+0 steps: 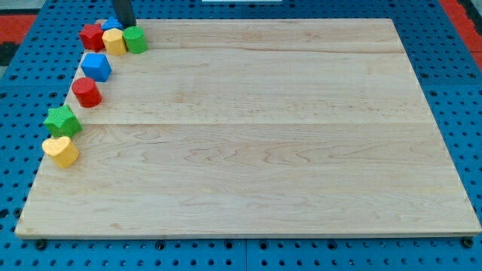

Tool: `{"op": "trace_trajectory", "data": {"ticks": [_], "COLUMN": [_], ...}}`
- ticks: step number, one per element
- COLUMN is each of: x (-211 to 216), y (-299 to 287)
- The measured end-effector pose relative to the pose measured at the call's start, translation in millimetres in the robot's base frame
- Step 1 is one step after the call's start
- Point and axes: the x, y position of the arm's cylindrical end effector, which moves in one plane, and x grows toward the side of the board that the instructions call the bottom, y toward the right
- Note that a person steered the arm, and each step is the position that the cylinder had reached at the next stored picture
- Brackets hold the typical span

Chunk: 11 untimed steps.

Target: Place your arm above the blue triangle

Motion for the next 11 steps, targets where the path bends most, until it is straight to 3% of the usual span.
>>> {"op": "trace_trajectory", "data": {"ticks": [4, 7, 10, 11], "x": [38.4, -14.1, -13.9, 17.8], "y": [3.5, 41.7, -36.5, -38.6]}}
